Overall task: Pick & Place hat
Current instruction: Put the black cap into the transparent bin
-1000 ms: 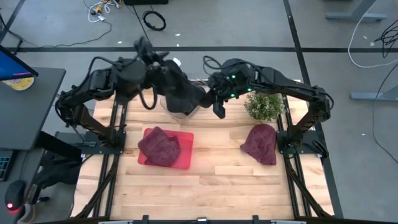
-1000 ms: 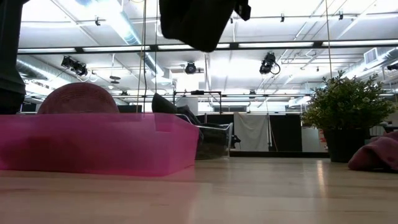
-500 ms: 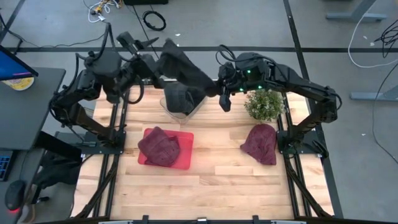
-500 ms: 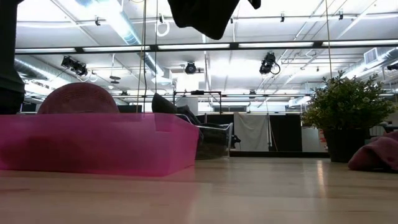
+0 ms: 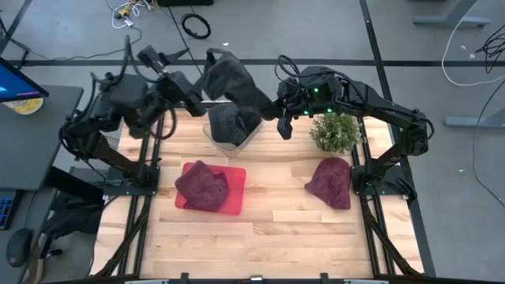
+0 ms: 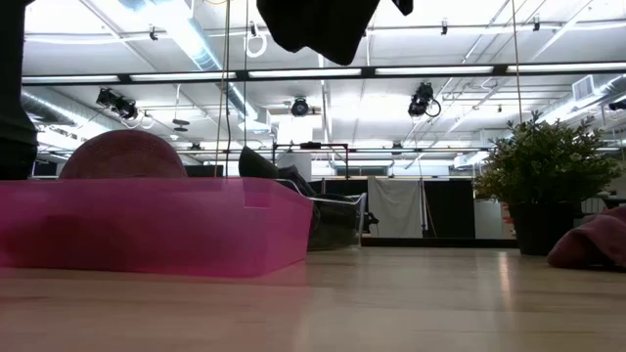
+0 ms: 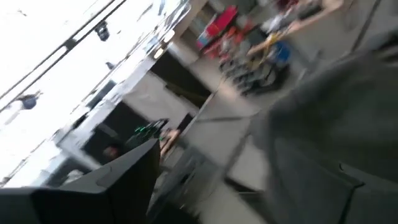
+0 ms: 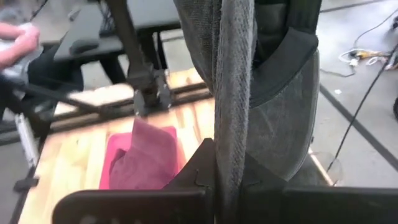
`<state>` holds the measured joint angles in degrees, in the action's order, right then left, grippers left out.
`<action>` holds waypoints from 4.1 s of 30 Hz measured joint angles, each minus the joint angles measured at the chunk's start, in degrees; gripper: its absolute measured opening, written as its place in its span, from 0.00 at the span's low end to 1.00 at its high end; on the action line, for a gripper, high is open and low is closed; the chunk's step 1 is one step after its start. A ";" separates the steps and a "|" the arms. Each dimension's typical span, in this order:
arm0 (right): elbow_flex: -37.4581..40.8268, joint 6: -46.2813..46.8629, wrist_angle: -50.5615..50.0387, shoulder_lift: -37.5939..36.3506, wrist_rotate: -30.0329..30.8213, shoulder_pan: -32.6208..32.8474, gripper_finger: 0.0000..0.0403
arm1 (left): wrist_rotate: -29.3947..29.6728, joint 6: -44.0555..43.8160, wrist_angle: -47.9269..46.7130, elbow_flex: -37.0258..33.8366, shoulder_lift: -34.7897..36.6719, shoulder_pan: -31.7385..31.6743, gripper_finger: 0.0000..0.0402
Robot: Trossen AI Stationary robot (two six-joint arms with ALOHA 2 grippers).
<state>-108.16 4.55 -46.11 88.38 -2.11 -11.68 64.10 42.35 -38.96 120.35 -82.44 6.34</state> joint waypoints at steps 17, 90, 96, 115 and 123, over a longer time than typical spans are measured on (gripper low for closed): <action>0.00 23.96 41.27 -0.59 1.58 -1.32 0.01 | -6.30 -7.29 -11.93 -0.13 -3.95 3.11 0.80; 0.01 39.66 48.27 1.64 0.80 -1.27 0.05 | 0.36 31.89 29.83 -0.02 -12.80 -5.08 0.03; 0.11 35.90 47.92 1.16 -2.20 -1.25 0.32 | 1.29 33.45 29.30 -0.02 -12.22 -5.02 0.03; -0.07 23.65 16.05 -9.61 -28.36 -7.28 0.82 | -6.72 33.91 0.44 -0.06 -4.23 -8.97 0.03; -0.07 20.86 9.90 -12.31 -24.40 -7.45 0.70 | -25.24 30.54 -22.08 -0.13 -5.89 -14.15 0.03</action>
<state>-108.22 25.41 -36.21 76.07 -26.50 -19.13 38.86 72.89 -61.04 120.22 -88.34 -7.81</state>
